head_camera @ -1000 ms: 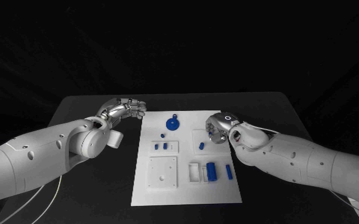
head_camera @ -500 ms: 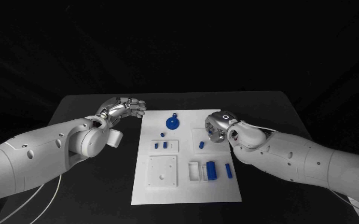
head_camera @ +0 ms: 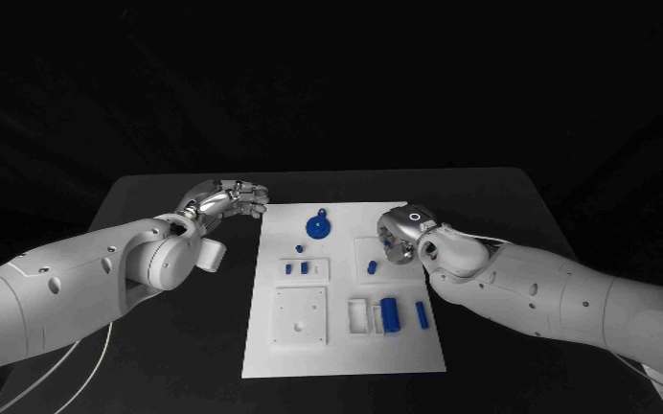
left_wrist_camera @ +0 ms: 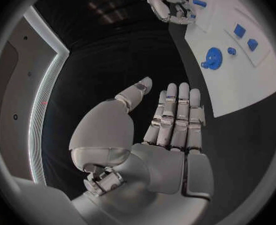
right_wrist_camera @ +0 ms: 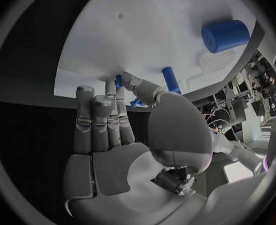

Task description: Assemble the parts on the task board

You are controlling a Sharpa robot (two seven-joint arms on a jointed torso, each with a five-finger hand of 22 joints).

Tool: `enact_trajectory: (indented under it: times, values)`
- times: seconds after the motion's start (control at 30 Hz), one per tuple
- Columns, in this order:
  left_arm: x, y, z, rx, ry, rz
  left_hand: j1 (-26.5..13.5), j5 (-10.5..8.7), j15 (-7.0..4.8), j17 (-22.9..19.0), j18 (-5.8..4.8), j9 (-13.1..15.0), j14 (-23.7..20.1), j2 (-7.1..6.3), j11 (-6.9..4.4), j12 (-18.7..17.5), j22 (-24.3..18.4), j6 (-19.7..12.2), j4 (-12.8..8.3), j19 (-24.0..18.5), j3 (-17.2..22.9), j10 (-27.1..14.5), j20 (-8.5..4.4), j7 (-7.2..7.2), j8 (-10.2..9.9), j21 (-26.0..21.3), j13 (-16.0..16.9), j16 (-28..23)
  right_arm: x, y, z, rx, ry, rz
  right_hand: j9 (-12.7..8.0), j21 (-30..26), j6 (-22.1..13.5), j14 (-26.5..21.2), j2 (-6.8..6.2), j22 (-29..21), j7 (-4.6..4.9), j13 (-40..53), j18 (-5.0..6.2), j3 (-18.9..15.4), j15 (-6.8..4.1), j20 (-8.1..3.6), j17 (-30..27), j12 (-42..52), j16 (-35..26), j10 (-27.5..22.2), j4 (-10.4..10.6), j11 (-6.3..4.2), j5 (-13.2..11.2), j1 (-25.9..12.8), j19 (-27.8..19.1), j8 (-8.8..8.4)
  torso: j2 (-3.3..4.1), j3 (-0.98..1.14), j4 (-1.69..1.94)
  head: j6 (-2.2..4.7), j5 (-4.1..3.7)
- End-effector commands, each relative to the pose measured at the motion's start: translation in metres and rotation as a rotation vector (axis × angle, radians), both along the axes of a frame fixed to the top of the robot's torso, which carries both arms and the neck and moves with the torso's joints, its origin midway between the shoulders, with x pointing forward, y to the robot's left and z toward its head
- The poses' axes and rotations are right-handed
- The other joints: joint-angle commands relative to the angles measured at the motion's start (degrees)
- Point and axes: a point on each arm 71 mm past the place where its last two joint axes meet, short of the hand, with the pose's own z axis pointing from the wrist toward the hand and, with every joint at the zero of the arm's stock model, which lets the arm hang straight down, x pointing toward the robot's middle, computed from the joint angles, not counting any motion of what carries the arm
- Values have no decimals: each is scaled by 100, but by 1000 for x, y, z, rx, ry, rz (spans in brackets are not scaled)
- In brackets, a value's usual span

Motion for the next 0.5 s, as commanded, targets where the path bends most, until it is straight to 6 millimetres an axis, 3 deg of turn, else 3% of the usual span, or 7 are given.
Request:
enact_trajectory:
  times: [0.03,0.5]
  values:
    - [0,-1,1,-10,-4,-7,1,-24,3,8,71,-6,46,-2,44,-28,11,-37,7,5,-26,0,29,13,20,-30,-9,-35,-2,0,-2,-7,-17,4,9,39,52,11,20,107,-2,46,353,43,-36,26,7,45,29,46,-7,-5,-6,48,35,34,-2,-2,1,5,-3]
    - [1,0,1,-8,-4,-2,-7,-24,3,18,70,-8,54,1,47,-27,17,-40,16,6,-30,0,30,14,22,-32,-14,-45,-5,-3,4,27,-43,9,27,51,78,19,1,107,-12,80,353,61,-48,18,17,54,37,70,7,-17,-7,25,54,43,-5,-7,2,21,-6]
